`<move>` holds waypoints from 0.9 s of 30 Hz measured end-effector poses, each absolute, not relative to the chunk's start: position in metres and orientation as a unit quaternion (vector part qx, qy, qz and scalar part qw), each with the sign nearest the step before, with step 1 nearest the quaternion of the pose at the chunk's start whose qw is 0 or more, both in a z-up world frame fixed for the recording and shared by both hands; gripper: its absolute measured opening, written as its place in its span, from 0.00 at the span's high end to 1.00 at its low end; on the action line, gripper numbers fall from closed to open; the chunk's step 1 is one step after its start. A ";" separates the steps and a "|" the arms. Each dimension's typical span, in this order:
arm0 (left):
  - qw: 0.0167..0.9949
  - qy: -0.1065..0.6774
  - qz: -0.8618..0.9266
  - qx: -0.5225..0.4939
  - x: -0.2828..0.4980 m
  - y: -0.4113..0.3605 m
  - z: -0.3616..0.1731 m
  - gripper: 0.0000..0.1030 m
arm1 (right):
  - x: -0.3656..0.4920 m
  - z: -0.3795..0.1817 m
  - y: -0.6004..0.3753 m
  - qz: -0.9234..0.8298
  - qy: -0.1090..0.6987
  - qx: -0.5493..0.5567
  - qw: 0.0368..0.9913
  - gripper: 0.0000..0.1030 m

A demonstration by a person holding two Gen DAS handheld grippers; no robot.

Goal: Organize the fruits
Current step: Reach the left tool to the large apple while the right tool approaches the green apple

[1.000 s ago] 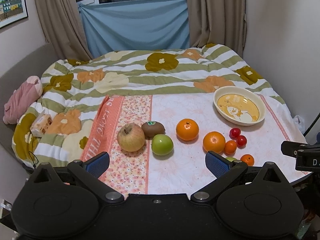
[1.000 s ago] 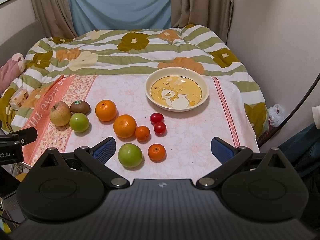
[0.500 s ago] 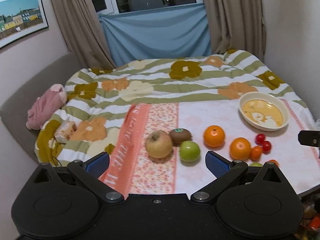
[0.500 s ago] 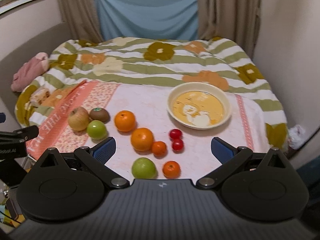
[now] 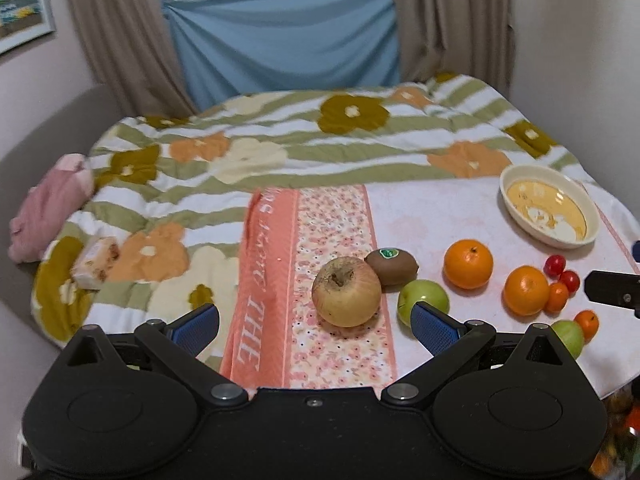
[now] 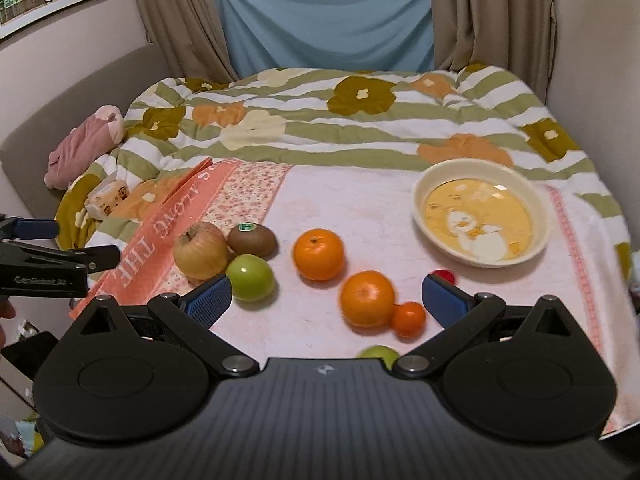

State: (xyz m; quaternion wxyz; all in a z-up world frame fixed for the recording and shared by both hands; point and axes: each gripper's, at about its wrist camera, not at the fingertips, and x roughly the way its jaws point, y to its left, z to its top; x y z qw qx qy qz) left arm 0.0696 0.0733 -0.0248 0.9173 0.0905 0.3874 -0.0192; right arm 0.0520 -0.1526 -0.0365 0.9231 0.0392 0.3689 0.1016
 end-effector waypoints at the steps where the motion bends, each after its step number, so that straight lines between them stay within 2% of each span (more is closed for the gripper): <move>1: 0.915 0.391 -0.031 0.096 0.077 0.078 -0.029 0.00 | 0.057 -0.041 -0.147 0.103 0.370 0.041 0.923 0.00; 13: 0.884 0.422 -0.157 0.127 0.153 0.108 -0.075 0.00 | 0.107 -0.099 -0.077 0.116 0.400 0.006 0.909 0.00; 27: 0.836 0.474 -0.242 0.137 0.202 0.090 -0.123 0.13 | 0.131 -0.141 -0.046 0.120 0.441 0.001 0.890 0.01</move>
